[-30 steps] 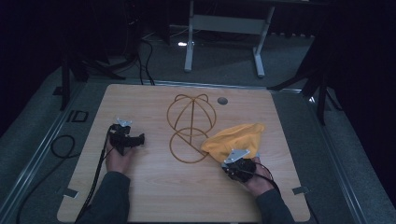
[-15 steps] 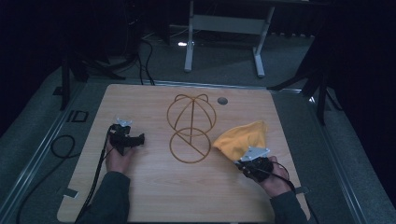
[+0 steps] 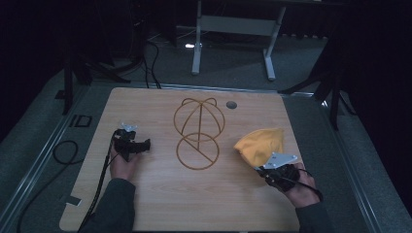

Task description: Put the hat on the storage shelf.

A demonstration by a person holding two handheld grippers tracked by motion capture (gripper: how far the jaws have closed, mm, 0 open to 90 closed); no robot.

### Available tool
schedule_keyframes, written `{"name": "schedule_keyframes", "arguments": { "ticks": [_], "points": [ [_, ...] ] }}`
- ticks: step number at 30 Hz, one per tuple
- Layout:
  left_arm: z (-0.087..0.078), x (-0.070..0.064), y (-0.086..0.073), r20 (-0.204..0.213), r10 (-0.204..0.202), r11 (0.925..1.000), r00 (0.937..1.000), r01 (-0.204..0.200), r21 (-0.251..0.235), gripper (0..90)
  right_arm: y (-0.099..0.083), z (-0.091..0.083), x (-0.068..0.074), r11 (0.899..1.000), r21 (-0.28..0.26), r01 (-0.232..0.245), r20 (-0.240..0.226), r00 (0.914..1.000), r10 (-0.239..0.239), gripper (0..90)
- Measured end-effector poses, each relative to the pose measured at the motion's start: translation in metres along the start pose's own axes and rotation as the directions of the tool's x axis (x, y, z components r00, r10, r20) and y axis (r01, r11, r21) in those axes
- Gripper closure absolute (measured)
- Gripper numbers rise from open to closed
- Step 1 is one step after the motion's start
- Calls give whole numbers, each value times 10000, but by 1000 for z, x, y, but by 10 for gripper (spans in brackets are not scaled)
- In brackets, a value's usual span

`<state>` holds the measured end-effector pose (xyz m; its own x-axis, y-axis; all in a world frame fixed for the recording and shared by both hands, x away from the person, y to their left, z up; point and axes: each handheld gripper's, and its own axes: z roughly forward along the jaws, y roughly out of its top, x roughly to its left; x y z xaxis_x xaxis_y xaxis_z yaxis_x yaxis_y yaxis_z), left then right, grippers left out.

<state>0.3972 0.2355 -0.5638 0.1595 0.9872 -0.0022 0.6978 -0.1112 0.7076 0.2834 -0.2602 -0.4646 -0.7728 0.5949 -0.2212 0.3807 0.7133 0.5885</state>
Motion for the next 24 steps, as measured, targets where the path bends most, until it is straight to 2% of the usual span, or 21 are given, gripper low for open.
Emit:
{"name": "schedule_keyframes", "arguments": {
  "ticks": [7, 12, 14, 16, 20, 24],
  "points": [
    [0, 0, 0, -1, 3, 10000, 10000, -3, 7, 127, 6, -32, -10, 9998, -127, 134, 178, 9998, -132, 819],
    [0, 0, 0, -1, 3, 10000, 10000, -3, 8, 128, 11, -46, -17, 9997, -96, 225, 223, 9995, -223, 819],
    [0, 0, 0, 0, 3, 10000, 10000, -3, 8, 128, 16, -54, -21, 9993, 33, 375, 211, 9991, -376, 817],
    [0, 0, 0, 0, 4, 10000, 10000, -4, 8, 128, 21, -63, -26, 9978, 233, 616, 392, 9973, -625, 817],
    [0, 0, 0, -1, 4, 10000, 10000, -4, 9, 128, 31, -80, -38, 9978, 211, 635, 436, 9970, -643, 818],
    [0, 0, 0, 0, 5, 10000, 10000, -5, 9, 128, 41, -85, -44, 9970, 94, 765, 431, 9961, -768, 817]
  ]
}}
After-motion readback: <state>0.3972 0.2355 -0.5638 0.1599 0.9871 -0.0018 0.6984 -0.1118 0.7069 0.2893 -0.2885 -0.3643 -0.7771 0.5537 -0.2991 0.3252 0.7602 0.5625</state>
